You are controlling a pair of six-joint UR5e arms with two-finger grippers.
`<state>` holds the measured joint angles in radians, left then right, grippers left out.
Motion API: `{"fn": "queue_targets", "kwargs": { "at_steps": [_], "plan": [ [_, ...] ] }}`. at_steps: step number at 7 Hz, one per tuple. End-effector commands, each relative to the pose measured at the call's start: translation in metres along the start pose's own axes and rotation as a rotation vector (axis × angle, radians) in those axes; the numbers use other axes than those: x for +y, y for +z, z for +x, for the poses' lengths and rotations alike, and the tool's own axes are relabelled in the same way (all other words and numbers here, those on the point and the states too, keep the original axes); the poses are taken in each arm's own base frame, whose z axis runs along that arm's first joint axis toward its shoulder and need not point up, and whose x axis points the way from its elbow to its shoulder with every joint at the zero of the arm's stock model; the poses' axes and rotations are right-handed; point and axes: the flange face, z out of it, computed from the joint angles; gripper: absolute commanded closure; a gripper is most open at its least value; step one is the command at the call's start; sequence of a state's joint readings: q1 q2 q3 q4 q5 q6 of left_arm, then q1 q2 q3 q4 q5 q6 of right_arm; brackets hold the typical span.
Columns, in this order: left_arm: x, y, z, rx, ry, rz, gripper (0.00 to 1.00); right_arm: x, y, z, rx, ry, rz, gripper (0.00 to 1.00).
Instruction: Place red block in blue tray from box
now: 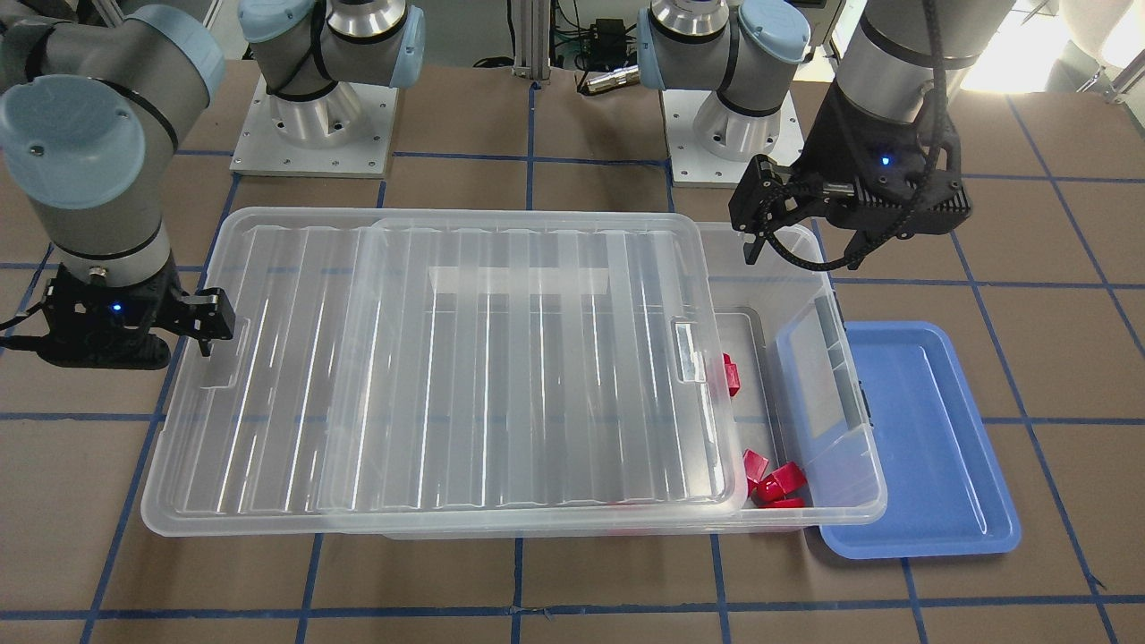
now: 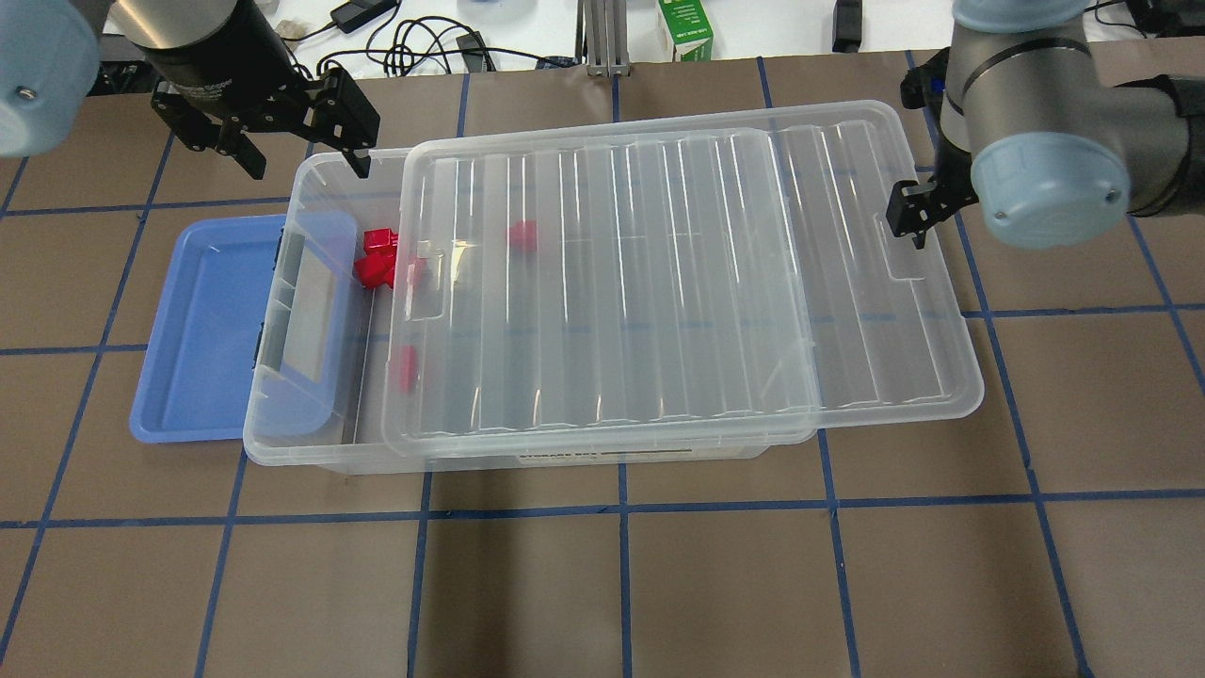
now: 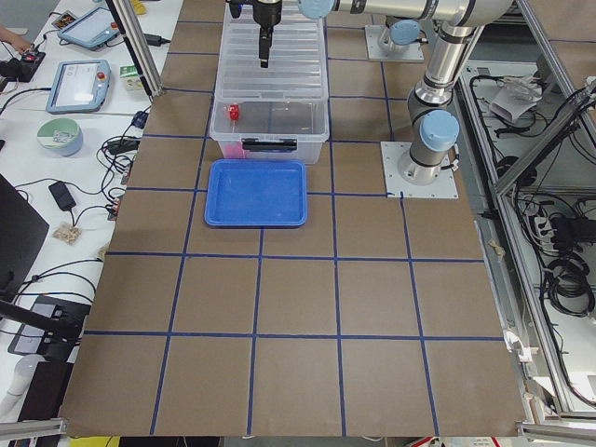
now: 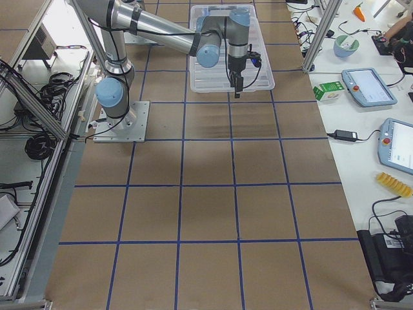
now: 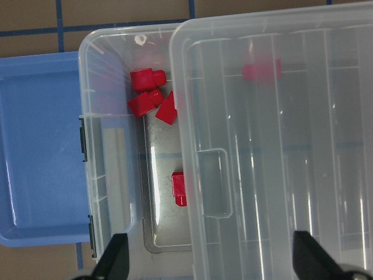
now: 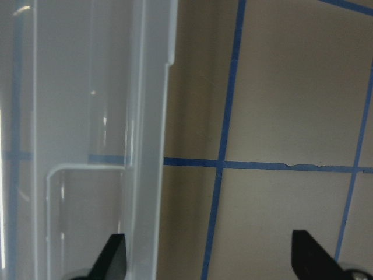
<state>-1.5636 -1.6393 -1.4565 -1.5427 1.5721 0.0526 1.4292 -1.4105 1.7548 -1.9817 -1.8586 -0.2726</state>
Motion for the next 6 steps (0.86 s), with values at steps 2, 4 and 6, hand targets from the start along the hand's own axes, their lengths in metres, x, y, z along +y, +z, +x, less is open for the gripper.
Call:
{"fn": "queue_targets", "kwargs": {
  "at_steps": [2,4,6],
  "plan": [
    [-0.007,0.053,0.009,0.017,-0.082,-0.092,0.0,0.004,0.011,0.035,-0.007,-0.006,-0.019,0.0],
    [0.009,0.12,0.014,0.015,0.06,-0.148,0.0,0.008,0.007,0.037,-0.005,-0.006,-0.022,0.0],
    [0.023,0.189,0.007,0.009,0.094,-0.077,0.0,0.008,0.006,0.036,-0.005,-0.008,-0.022,0.0]
  ]
}}
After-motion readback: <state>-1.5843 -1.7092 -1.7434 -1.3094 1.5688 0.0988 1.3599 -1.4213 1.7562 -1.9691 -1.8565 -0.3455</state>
